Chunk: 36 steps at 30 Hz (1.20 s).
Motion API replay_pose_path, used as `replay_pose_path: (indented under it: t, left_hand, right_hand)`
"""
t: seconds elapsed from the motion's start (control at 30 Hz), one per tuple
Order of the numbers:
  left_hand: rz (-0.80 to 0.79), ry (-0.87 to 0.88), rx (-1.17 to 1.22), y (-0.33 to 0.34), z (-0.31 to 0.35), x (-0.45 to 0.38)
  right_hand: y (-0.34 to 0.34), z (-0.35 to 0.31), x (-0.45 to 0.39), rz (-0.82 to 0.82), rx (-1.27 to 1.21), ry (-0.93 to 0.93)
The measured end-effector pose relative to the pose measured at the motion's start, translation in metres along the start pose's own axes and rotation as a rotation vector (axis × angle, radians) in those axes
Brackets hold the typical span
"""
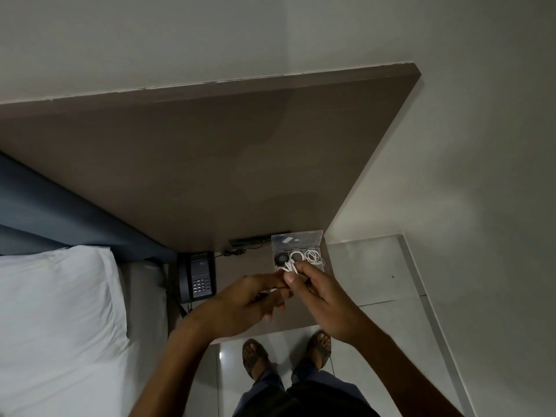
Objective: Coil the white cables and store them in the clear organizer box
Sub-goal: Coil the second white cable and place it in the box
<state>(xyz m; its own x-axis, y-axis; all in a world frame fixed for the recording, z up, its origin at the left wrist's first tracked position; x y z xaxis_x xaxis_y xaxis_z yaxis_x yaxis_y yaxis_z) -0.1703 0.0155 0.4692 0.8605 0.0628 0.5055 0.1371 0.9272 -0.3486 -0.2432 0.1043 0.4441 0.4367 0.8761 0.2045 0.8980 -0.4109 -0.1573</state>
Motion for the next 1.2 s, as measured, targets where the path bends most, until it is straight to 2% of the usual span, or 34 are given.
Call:
replay_pose_path:
  t: [0.07,0.13,0.23,0.33,0.43,0.5,0.6,0.7,0.83,0.97,1.13,1.2]
  left_hand:
    - [-0.044,-0.018,0.002,0.002,-0.007,0.002]
    - [-0.013,-0.014,0.002,-0.001,-0.009,0.003]
    - [0.121,0.018,0.020,-0.014,-0.010,0.005]
    - [0.274,0.101,0.067,-0.027,-0.008,0.010]
    - [0.341,0.129,0.268,-0.025,-0.010,0.015]
    - [0.360,0.101,0.448,-0.022,-0.015,0.018]
    - [0.330,0.050,0.536,-0.019,-0.024,0.019]
    - [0.210,0.006,0.548,-0.008,-0.029,0.019]
    - [0.118,-0.085,0.618,0.001,-0.042,0.018]
    - [0.109,-0.151,0.662,0.006,-0.054,0.012]
    - [0.156,-0.144,0.706,0.012,-0.062,-0.004]
    - [0.165,-0.162,0.699,0.018,-0.068,-0.016]
  right_hand:
    - [0.006,0.001,0.000,-0.067,0.021,0.013]
    - [0.013,0.005,0.002,-0.110,0.022,0.029]
    - [0.018,0.010,0.005,-0.112,-0.036,0.056]
    - [0.022,0.016,0.013,-0.046,-0.228,0.137]
    - [0.029,0.029,0.017,0.021,-0.471,0.242]
    - [0.030,0.037,0.018,0.056,-0.490,0.280]
    - [0.038,0.047,0.021,0.053,-0.481,0.318]
    - [0.039,0.058,0.024,0.100,-0.468,0.351]
    - [0.053,0.058,0.019,0.097,-0.579,0.319]
    - [0.058,0.069,0.018,0.168,-0.550,0.343]
    - [0.054,0.091,0.018,0.272,-0.648,0.392]
    - [0.048,0.100,0.022,0.304,-0.603,0.417]
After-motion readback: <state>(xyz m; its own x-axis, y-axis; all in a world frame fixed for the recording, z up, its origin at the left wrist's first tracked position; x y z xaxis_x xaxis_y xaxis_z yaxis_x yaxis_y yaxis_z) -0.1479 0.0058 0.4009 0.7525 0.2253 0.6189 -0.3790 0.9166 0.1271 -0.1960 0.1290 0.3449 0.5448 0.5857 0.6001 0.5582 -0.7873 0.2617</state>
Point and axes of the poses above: each hand's wrist, its own x-axis away from the middle knuckle, its own y-axis out of the palm, z = x × y, the point moved 10 cm from there along -x, towards the middle knuckle, and after that the axes turned 9 degrees about -y, right-handed, at the moved point
